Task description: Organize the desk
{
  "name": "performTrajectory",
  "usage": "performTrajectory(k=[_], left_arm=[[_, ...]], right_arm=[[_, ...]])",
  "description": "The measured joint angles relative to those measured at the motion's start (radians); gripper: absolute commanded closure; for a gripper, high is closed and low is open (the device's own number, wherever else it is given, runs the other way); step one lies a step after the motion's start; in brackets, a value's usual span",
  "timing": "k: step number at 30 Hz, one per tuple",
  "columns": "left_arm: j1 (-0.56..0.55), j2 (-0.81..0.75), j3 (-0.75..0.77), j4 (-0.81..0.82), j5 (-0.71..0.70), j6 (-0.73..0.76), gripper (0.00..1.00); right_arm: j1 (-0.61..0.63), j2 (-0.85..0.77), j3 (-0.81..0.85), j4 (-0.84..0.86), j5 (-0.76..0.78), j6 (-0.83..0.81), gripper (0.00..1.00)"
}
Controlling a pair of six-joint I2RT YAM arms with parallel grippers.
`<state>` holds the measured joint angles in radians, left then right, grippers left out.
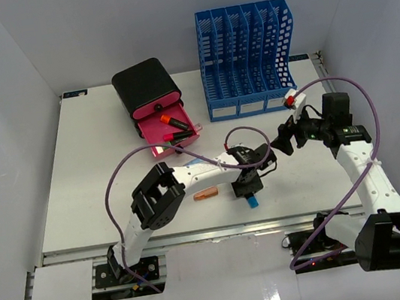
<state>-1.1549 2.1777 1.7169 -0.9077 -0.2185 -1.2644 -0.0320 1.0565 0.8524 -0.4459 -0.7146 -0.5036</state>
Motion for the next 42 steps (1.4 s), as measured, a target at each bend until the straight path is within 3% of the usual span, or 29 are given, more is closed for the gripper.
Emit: performTrajectory(k=[3, 8, 11, 18, 22, 30, 34, 42], left_arm=[[0.000, 0.014, 0.020, -0.012, 0.000, 0.004, 0.61], [0.000, 0.017, 0.021, -0.013, -0.001, 0.005, 0.84], [0.000, -0.002, -0.010, 0.002, -0.007, 0.004, 0.89], [0.007, -0.124, -0.135, -0.029, -0.103, 0.003, 0.90], [0.064, -0.256, -0.170, -0.026, -0.141, 0.009, 0.91], [0.388, -0.523, -0.278, 0.122, -0.144, 0.005, 0.92], [0.530, -0.538, -0.286, 0.186, -0.135, -0.037, 0.92], [0.655, -0.498, -0.284, 0.244, -0.106, -0.158, 0.92]], right_arm=[[-0.004, 0.000, 0.000, 0.000, -0.003, 0.000, 0.17], [-0.014, 0.000, 0.000, 0.000, -0.007, 0.000, 0.17], [-0.014, 0.000, 0.000, 0.000, -0.008, 0.000, 0.17], [-0.019, 0.002, 0.000, 0.000, -0.023, 0.000, 0.17], [-0.019, 0.012, 0.000, 0.000, -0.026, -0.001, 0.17], [-0.020, 0.041, -0.001, 0.000, -0.031, -0.002, 0.11], [-0.020, 0.056, -0.014, -0.001, -0.035, -0.004, 0.10], [-0.020, 0.075, -0.018, -0.004, -0.037, -0.009, 0.10]])
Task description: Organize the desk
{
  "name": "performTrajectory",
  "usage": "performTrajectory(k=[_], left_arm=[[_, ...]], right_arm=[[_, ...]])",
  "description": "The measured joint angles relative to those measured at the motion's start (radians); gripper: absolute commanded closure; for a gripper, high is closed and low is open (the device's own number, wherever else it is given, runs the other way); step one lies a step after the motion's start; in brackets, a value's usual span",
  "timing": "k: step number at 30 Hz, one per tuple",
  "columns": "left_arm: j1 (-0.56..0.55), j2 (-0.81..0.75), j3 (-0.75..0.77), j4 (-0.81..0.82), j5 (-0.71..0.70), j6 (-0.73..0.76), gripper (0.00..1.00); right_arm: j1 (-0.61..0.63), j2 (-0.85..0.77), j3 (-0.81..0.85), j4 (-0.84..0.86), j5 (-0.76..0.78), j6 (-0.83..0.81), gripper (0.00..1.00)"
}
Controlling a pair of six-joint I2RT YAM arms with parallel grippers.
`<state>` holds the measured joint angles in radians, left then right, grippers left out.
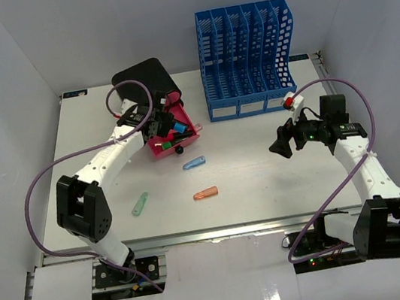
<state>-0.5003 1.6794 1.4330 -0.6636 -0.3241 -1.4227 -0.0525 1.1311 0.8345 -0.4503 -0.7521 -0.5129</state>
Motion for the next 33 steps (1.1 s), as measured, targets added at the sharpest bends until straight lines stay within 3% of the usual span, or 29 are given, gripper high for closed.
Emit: performTrajectory(k=[6, 9, 11, 15, 22, 28, 31, 33], left_arm=[[0.013, 0.021, 0.000, 0.006, -0.018, -0.139, 0.88], [0.013, 0.022, 0.000, 0.004, -0.049, -0.196, 0.74], [0.015, 0.030, 0.002, -0.005, -0.069, -0.229, 0.57], [0.023, 0.054, 0.002, -0.028, -0.102, -0.275, 0.40], [0.067, 0.078, 0.002, -0.030, -0.096, -0.288, 0.26], [0.095, 0.091, 0.002, 0.033, -0.035, -0.181, 0.26], [0.095, 0.081, -0.003, 0.109, 0.040, -0.035, 0.25], [0.094, 0.038, -0.032, 0.171, 0.098, 0.097, 0.19]], right_arm=[[0.000, 0.012, 0.000, -0.003, 0.000, -0.007, 0.10], [0.000, 0.012, 0.000, -0.003, 0.000, -0.013, 0.10], [0.000, 0.012, 0.000, -0.003, 0.000, -0.014, 0.10], [-0.001, 0.012, 0.000, -0.003, 0.000, -0.015, 0.10], [-0.005, 0.013, 0.000, -0.005, -0.005, -0.021, 0.10], [-0.006, 0.024, 0.000, -0.054, -0.062, -0.085, 0.10], [-0.003, 0.034, 0.000, -0.126, -0.135, -0.184, 0.10], [0.019, 0.041, 0.000, -0.179, -0.163, -0.280, 0.10]])
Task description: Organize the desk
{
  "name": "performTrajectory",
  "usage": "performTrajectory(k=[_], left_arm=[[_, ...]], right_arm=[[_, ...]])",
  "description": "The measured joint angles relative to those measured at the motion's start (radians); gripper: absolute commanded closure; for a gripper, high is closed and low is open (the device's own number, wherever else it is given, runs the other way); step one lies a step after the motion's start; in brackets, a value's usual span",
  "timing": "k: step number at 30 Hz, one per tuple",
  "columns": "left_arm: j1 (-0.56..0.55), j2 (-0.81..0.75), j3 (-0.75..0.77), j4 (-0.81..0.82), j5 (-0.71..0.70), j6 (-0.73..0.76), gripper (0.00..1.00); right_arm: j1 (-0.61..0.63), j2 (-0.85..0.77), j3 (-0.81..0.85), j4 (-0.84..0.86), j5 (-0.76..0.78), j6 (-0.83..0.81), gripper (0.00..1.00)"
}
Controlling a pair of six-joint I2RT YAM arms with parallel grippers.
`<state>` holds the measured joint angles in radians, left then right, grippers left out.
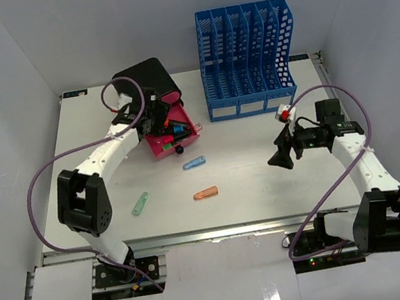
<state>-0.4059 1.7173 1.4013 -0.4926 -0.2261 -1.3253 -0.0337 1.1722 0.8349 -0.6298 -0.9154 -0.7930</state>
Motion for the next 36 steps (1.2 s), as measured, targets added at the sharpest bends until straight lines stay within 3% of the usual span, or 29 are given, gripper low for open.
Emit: performTrajectory(k=[5, 10, 11, 13, 15, 18, 19, 23, 30, 36], left_arm=[[-0.001, -0.257, -0.172, 0.126, 0.128, 0.396, 0.02], [0.005, -0.677, -0.410, 0.170, 0.188, 0.725, 0.02], [0.008, -0.741, -0.439, 0.177, 0.192, 0.770, 0.02], [0.013, -0.853, -0.489, 0.189, 0.194, 0.846, 0.02], [0.015, -0.932, -0.538, 0.184, 0.189, 0.893, 0.02], [0.017, -1.026, -0.607, 0.182, 0.177, 0.939, 0.02], [0.017, -1.054, -0.632, 0.179, 0.171, 0.950, 0.02], [0.018, -1.167, -0.703, 0.145, 0.133, 0.976, 0.02], [0.018, -1.369, -0.771, 0.100, 0.068, 0.985, 0.02], [0.018, -1.414, -0.773, 0.097, 0.028, 0.984, 0.02]], right_arm=[[0.166, -0.010, 0.000, -0.078, 0.018, -0.233, 0.10], [0.415, -0.078, 0.000, -0.012, 0.103, -0.392, 0.07], [0.453, -0.078, 0.008, 0.001, 0.125, -0.417, 0.10], [0.527, -0.027, 0.054, 0.006, 0.168, -0.477, 0.29], [0.601, 0.089, 0.158, 0.013, 0.198, -0.531, 0.40], [0.689, 0.271, 0.309, 0.028, 0.259, -0.588, 0.71], [0.711, 0.332, 0.358, 0.036, 0.280, -0.603, 0.74], [0.785, 0.520, 0.489, 0.091, 0.366, -0.612, 0.73], [0.861, 0.732, 0.578, 0.186, 0.509, -0.564, 0.75], [0.897, 0.853, 0.594, 0.308, 0.656, -0.473, 0.71]])
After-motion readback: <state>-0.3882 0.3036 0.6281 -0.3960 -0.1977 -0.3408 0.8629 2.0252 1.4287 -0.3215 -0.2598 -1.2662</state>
